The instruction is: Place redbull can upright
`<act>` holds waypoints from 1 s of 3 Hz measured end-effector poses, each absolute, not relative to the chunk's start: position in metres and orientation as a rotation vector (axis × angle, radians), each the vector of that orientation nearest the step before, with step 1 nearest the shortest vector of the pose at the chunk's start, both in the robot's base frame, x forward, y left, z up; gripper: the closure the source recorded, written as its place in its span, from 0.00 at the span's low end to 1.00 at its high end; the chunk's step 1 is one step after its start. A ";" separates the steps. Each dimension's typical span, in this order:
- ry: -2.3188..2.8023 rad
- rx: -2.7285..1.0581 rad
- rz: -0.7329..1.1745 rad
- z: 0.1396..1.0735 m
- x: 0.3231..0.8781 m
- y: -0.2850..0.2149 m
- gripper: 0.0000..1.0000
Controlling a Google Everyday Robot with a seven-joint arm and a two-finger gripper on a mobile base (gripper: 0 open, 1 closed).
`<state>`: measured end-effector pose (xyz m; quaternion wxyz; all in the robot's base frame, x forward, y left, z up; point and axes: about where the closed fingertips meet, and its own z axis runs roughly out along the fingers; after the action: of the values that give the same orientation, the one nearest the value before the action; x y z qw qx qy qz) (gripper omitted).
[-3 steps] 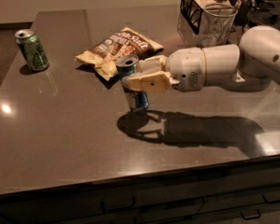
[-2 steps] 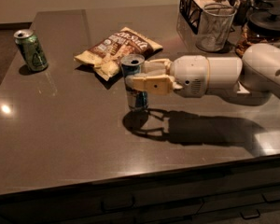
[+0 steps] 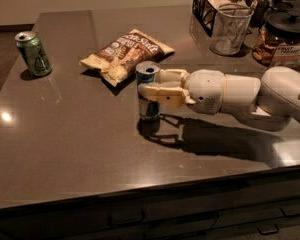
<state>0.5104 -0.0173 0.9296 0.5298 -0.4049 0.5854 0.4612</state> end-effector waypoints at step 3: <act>1.392 -0.913 0.983 0.916 0.511 -0.017 0.12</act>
Offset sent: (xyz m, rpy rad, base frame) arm 0.0018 -0.0086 -0.0232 -0.0018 -0.0860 -0.1810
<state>0.5108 -0.0172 0.9158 0.5681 -0.3888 0.5925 0.4183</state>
